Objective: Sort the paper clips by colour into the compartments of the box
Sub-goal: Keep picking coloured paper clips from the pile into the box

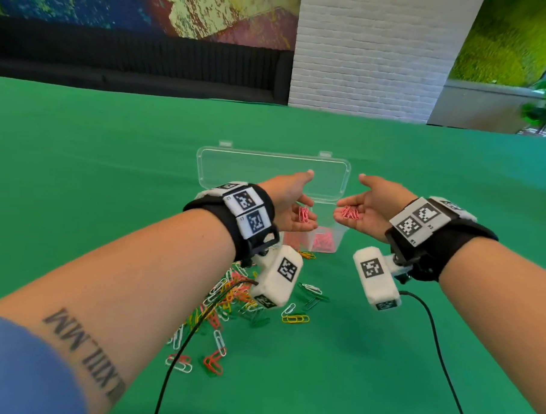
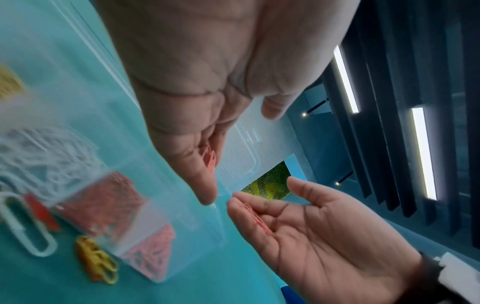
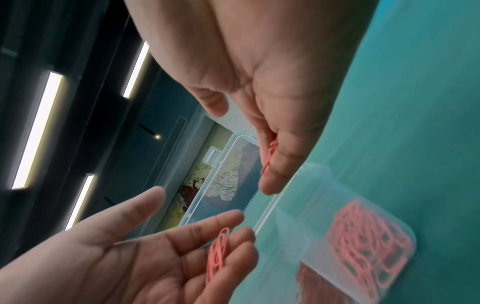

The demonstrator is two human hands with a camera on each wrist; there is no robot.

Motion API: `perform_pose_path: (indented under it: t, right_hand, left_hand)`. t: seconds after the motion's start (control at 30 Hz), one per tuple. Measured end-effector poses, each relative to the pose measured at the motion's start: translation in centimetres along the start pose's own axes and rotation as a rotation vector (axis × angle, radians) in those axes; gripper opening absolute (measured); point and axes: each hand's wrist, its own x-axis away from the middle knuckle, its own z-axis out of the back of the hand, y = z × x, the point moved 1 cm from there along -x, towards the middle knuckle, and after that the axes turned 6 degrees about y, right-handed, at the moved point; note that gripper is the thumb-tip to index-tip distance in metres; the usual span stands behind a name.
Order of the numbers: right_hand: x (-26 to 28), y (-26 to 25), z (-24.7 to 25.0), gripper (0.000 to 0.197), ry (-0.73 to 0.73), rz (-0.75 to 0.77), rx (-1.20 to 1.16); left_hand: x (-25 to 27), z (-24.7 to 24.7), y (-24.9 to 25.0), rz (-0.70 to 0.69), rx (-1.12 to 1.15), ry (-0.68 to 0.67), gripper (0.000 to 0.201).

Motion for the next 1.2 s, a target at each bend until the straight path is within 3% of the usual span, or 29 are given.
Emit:
perform_pose_path:
  t: [0.2,0.33,0.47,0.53,0.63,0.77,0.9,0.93,1.07,1.2]
  right_hand:
    - [-2.3,-0.4,-0.2,0.058,0.000,-0.022,-0.087]
    - [-3.1,-0.2,-0.5,0.062,-0.058,-0.022,-0.008]
    - [-2.9,0.4,-0.4,0.054,-0.039,0.058,0.016]
    - [-2.1,0.7,-0.3,0.040,-0.015,0.137,0.076]
    - [-0.1,1.2,0.0,0.012,0.020,0.322,0.390]
    - [3.8,3.0,0.4,0.017,0.010,0.576,0.876]
    - [5.9,6.1,0.0,0.004,-0.197,0.534,1.344]
    - [6.1,6.7,-0.1,0.009,-0.213,0.510,1.425]
    - [6.1,8.0,-0.6,0.026,-0.201,0.441,1.528]
    - [6.3,8.4,-1.4,0.034,-0.195,0.464,1.575]
  left_hand:
    - [-3.7,-2.8,0.8,-0.010,-0.046,0.031,0.052]
    - [-4.9,-3.5,0.8,-0.029,-0.089,0.047,0.049]
    - [-3.7,-3.2,0.6,-0.172,-0.177,0.051,0.039]
    - [-2.1,-2.2,0.3,-0.278,-0.349,0.037,0.029]
    - [0.8,0.2,-1.0,-0.406,-0.820,-0.001,0.012]
    - [4.1,3.2,-4.3,-0.350,-1.328,-0.088,0.017]
    - [6.1,4.8,-6.7,-0.324,-1.500,-0.115,0.010]
    - [6.5,5.0,-7.1,-0.326,-1.537,-0.104,0.007]
    - [7.3,4.4,-8.5,-0.298,-1.630,-0.038,0.040]
    - [7.6,3.4,-9.1,-0.332,-1.645,0.017,0.040]
